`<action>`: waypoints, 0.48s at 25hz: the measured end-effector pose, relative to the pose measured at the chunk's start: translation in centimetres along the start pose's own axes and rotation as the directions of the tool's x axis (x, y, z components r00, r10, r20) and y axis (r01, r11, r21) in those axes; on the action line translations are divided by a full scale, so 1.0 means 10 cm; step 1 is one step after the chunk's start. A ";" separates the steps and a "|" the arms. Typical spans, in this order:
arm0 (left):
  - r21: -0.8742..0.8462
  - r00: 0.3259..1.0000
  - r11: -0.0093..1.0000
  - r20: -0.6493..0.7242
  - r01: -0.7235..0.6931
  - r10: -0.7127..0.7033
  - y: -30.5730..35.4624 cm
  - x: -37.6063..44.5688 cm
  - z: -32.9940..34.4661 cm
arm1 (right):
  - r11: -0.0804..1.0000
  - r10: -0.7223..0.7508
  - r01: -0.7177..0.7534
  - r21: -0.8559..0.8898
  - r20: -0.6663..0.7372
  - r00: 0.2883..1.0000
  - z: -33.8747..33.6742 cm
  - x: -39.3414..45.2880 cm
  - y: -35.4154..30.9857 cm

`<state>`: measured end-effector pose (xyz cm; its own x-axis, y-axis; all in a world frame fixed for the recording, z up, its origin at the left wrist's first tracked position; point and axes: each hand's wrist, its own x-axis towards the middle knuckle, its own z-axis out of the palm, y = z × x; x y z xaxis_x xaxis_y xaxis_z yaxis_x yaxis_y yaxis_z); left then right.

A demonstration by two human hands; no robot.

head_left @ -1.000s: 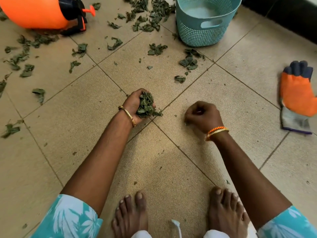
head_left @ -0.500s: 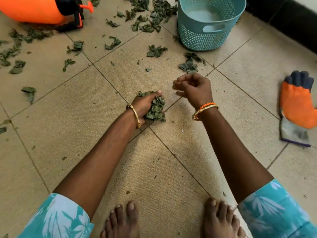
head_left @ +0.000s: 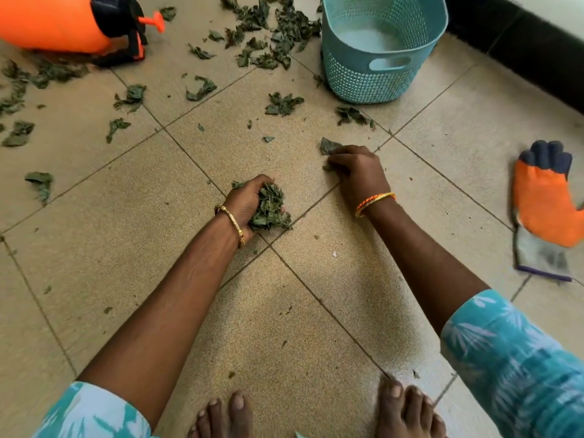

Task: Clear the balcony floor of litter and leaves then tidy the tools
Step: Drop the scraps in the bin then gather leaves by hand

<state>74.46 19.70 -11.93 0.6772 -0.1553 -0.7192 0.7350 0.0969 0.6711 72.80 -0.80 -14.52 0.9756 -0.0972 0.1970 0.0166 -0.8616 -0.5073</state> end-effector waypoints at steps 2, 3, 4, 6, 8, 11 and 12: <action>0.002 0.999 1.000 0.033 0.015 -0.015 0.00 -0.01 0.02 | 0.997 0.061 -0.060 0.038 -0.037 0.997 -0.06 -0.01 -0.05; 0.000 0.999 1.000 0.048 0.019 -0.019 0.00 -0.01 0.04 | 0.984 0.151 -0.147 0.105 -0.038 0.988 -0.10 0.00 -0.09; -0.008 0.998 1.000 0.065 0.023 -0.023 0.01 -0.02 0.06 | 0.950 0.253 -0.244 0.197 -0.021 0.967 -0.16 -0.01 -0.15; -0.028 0.994 0.999 0.107 0.025 -0.021 0.01 -0.01 0.08 | 0.857 0.329 -0.332 0.394 0.076 0.941 -0.25 -0.07 -0.29; -0.027 0.988 0.999 0.155 0.022 -0.017 -0.01 0.00 0.10 | 0.848 0.255 -0.284 0.447 0.126 0.959 -0.24 -0.20 -0.50; 0.058 0.991 0.998 0.130 -0.031 0.023 -0.07 0.04 0.14 | 0.934 0.122 -0.139 0.330 0.071 0.990 -0.07 -0.37 -0.77; 0.094 0.992 0.994 0.116 -0.051 0.040 -0.07 0.05 0.15 | 0.952 0.068 -0.085 0.293 0.065 0.996 -0.03 -0.40 -0.81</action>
<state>74.21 18.05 -12.52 0.6974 -0.2640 -0.6663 0.6931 0.0118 0.7208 68.72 6.42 -10.88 0.9865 -0.1236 0.1072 -0.0025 -0.6665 -0.7455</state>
